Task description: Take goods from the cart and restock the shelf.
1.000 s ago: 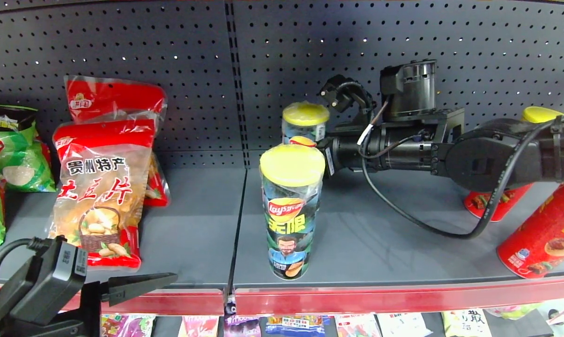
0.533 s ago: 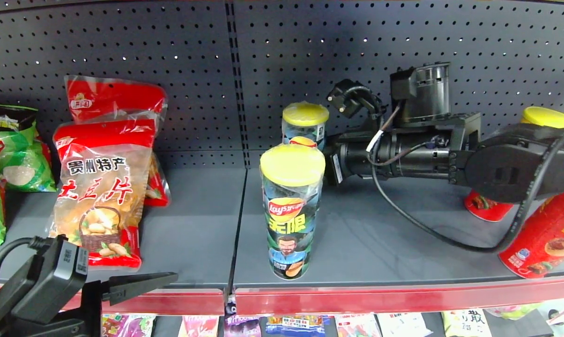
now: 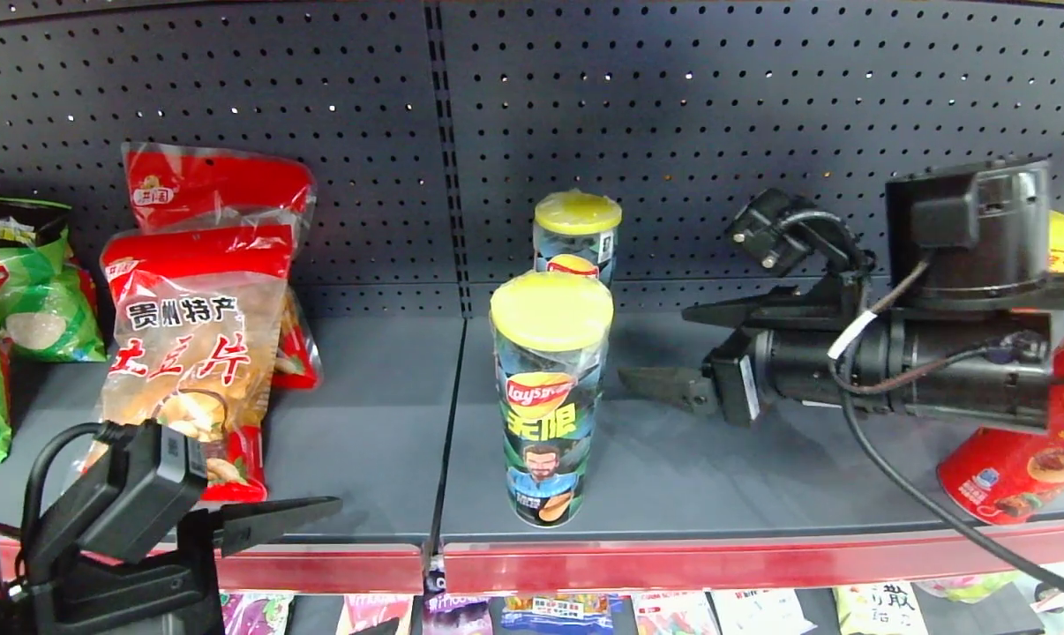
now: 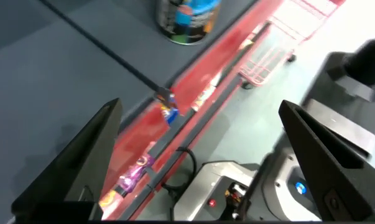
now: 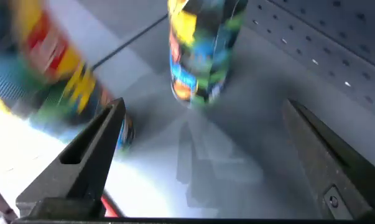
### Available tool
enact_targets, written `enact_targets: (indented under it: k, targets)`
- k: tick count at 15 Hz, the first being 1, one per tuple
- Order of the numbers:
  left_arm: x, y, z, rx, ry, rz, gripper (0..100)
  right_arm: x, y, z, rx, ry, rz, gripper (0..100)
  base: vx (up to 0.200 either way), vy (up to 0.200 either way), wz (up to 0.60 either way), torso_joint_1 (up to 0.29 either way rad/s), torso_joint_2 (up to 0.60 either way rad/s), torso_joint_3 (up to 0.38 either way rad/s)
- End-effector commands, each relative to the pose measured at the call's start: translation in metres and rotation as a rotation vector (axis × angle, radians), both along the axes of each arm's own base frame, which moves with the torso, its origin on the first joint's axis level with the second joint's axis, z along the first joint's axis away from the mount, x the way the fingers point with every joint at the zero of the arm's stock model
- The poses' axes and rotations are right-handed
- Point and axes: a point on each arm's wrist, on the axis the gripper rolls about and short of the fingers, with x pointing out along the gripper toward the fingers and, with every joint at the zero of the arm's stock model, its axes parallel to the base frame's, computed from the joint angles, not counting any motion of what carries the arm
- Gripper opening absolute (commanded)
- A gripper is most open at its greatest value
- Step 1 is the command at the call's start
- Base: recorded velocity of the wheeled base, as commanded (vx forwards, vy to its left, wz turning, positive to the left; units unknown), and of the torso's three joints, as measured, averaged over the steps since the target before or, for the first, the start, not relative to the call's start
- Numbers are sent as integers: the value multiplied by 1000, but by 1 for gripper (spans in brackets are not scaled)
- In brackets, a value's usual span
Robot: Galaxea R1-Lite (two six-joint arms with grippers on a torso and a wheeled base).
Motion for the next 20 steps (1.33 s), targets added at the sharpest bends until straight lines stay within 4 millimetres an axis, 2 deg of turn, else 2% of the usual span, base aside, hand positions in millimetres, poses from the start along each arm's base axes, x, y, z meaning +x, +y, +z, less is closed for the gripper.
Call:
enact_targets:
  k: [1, 2, 5, 6, 8, 10, 14, 17, 20]
  targets:
    - [10, -6, -1, 13, 27, 5, 100, -34, -23, 13, 32, -53, -2, 100, 0, 0, 0, 0, 0, 0]
    - [12, -7, -3, 20, 38, 5, 100, -43, -28, 13, 37, -59, 6, 100, 0, 0, 0, 0, 0, 0]
    - [28, -17, -1, 30, 53, 9, 100, -105, -62, 0, 57, -93, 62, 100, 0, 0, 0, 0, 0, 0]
    - [30, -18, -1, 32, 55, 9, 100, -112, -68, -2, 60, -101, 64, 100, 0, 0, 0, 0, 0, 0]
    - [45, -26, -3, 43, 73, 15, 100, -146, -95, -21, 70, -141, 66, 100, 0, 0, 0, 0, 0, 0]
    - [63, -32, -1, 65, 57, 46, 100, -166, -113, -29, 94, -188, 34, 100, 0, 0, 0, 0, 0, 0]
    - [94, -46, 0, 108, 32, 104, 100, -180, -126, -30, 122, -257, -61, 100, 0, 0, 0, 0, 0, 0]
    - [108, -54, -5, 155, 1, 87, 100, -181, -129, -30, 139, -257, -98, 100, 0, 0, 0, 0, 0, 0]
    - [112, -54, -8, 172, 0, 88, 100, -181, -129, -30, 148, -248, -106, 100, 0, 0, 0, 0, 0, 0]
